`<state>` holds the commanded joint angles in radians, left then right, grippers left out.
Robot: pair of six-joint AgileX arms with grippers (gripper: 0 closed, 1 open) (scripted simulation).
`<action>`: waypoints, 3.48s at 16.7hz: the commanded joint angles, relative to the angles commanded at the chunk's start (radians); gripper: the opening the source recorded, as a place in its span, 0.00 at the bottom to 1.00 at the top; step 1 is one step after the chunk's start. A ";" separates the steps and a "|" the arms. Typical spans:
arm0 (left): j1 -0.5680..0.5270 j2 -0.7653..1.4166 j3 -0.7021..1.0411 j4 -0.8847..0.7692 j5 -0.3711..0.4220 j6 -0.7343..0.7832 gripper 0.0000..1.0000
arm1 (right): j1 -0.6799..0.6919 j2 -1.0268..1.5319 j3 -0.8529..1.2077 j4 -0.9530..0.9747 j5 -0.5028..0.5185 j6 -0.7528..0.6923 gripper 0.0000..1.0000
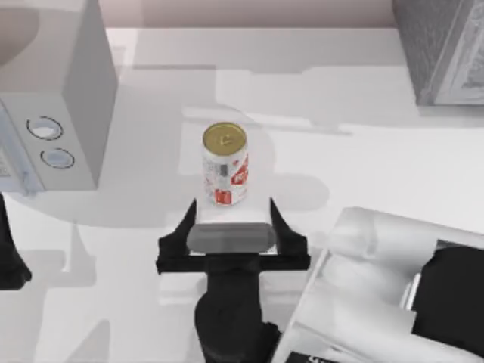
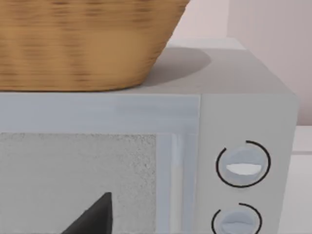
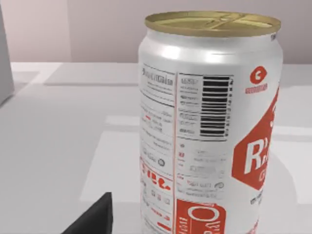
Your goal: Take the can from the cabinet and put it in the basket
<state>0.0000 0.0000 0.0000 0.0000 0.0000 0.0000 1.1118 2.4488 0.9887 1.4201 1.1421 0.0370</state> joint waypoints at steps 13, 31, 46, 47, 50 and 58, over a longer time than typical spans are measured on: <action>0.000 0.000 0.000 0.000 0.000 0.000 1.00 | -0.064 -0.067 -0.176 0.090 -0.064 -0.002 1.00; 0.000 0.000 0.000 0.000 0.000 0.000 1.00 | -0.912 -1.861 -0.831 -1.134 -0.881 -0.019 1.00; 0.000 0.000 0.000 0.000 0.000 0.000 1.00 | -1.109 -2.446 -0.985 -1.418 -1.141 -0.037 1.00; 0.000 0.000 0.000 0.000 0.000 0.000 1.00 | -1.110 -2.445 -0.985 -1.417 -1.141 -0.037 1.00; 0.000 0.000 0.000 0.000 0.000 0.000 1.00 | -1.168 -2.381 -0.962 -1.354 -1.194 -0.035 1.00; 0.000 0.000 0.000 0.000 0.000 0.000 1.00 | -1.570 -1.771 -0.822 -0.877 -1.592 -0.022 1.00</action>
<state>0.0000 0.0000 0.0000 0.0000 0.0000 0.0000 -0.4579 0.6782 0.1665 0.5429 -0.4496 0.0153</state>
